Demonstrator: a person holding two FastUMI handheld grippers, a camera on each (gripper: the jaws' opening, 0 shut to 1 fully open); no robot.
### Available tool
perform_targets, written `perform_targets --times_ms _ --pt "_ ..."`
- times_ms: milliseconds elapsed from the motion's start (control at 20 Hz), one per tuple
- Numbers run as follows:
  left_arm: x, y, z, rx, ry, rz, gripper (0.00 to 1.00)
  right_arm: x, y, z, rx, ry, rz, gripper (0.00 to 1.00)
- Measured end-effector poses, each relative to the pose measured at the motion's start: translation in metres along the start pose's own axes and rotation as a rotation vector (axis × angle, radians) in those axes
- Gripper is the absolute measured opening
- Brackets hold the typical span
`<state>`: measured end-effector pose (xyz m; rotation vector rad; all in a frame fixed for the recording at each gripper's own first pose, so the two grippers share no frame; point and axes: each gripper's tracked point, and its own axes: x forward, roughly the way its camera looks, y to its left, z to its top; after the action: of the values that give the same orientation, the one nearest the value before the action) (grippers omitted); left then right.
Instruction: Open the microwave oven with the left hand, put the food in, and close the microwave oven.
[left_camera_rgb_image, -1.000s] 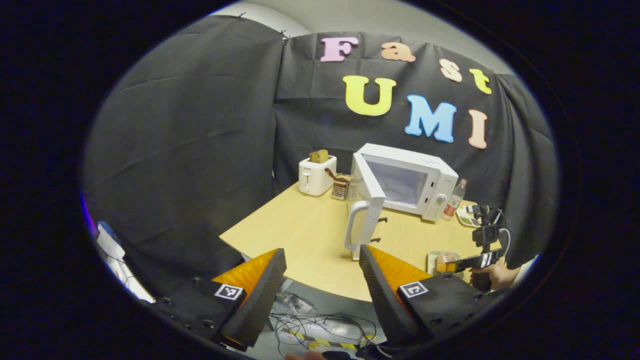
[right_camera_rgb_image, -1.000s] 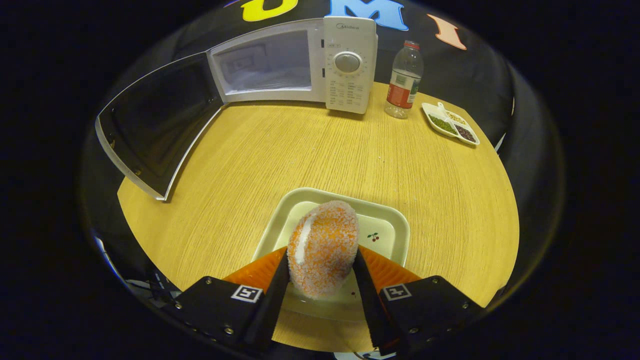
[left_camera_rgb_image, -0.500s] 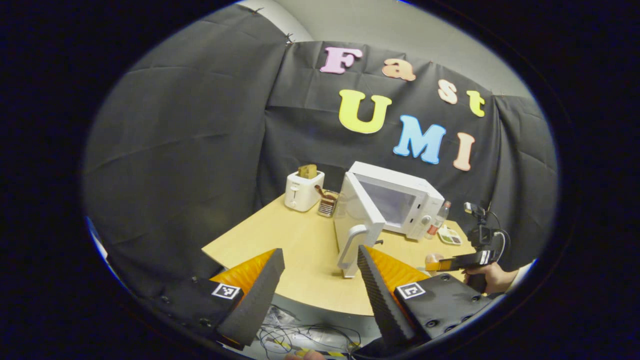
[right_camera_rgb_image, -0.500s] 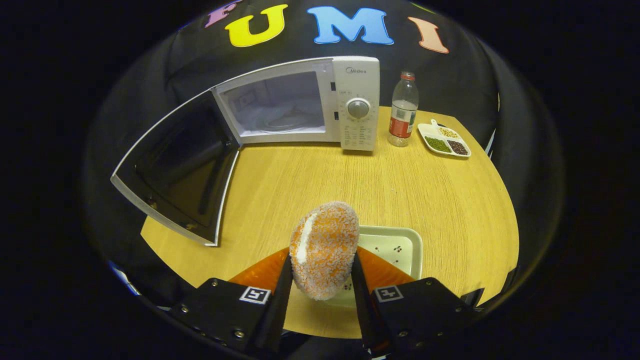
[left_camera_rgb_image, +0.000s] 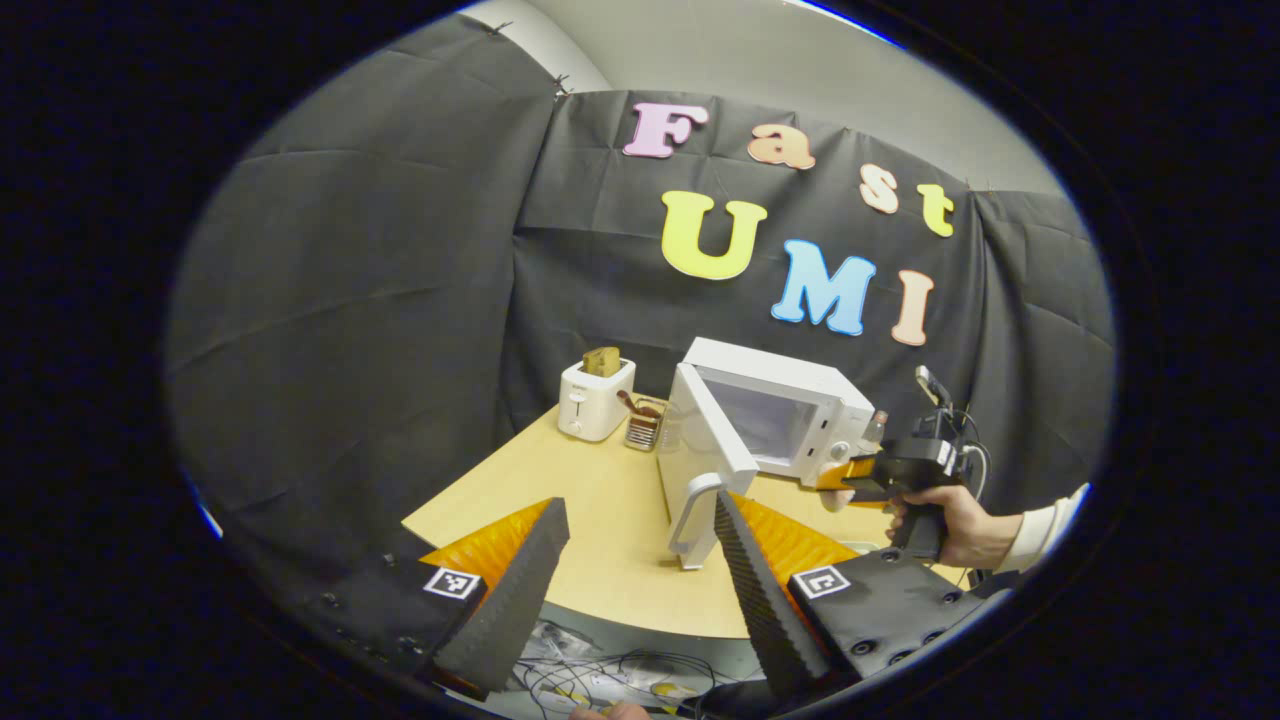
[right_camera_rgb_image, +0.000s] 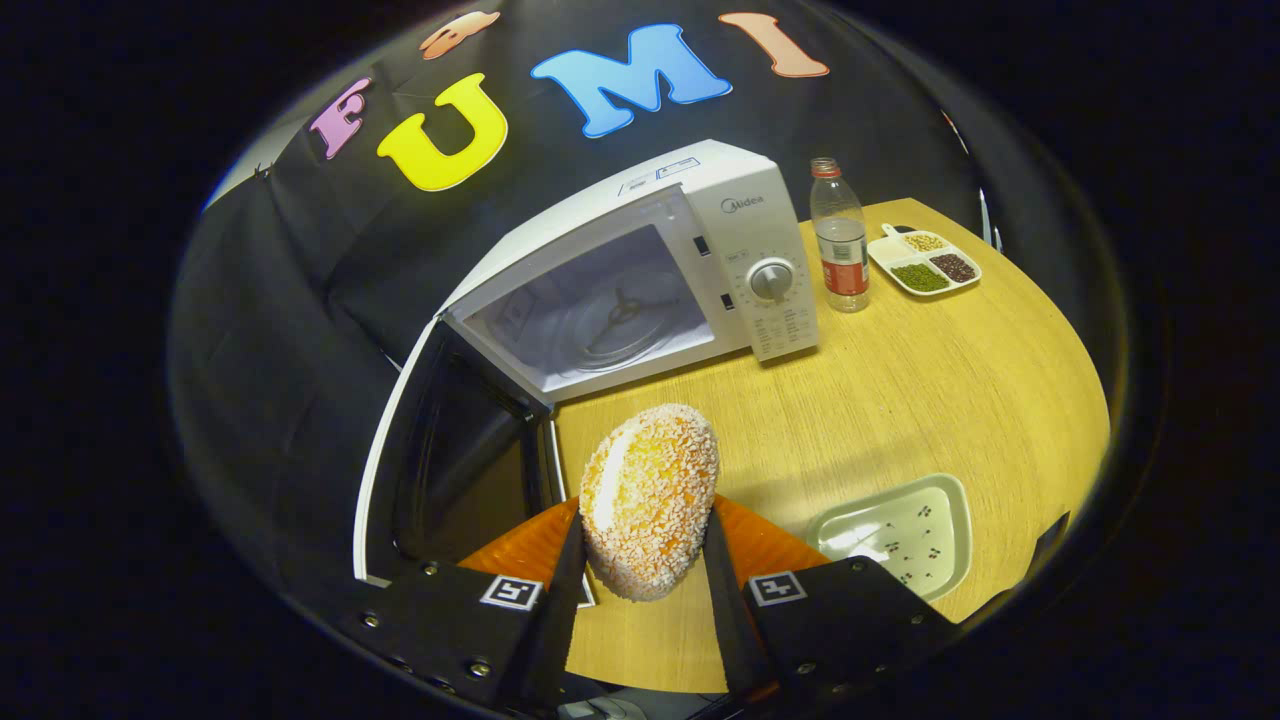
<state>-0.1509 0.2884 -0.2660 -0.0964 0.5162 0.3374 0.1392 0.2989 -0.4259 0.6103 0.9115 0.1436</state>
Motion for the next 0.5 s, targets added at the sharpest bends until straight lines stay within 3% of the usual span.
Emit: perform_targets --times_ms 400,500 --pt "0.02 -0.002 0.019 -0.044 0.021 0.141 0.95 0.062 0.037 0.037 0.092 -0.014 0.052 0.6" --pt "0.02 0.001 0.02 -0.053 0.022 0.177 1.0 0.086 0.044 0.043 0.099 -0.019 0.056 0.6"
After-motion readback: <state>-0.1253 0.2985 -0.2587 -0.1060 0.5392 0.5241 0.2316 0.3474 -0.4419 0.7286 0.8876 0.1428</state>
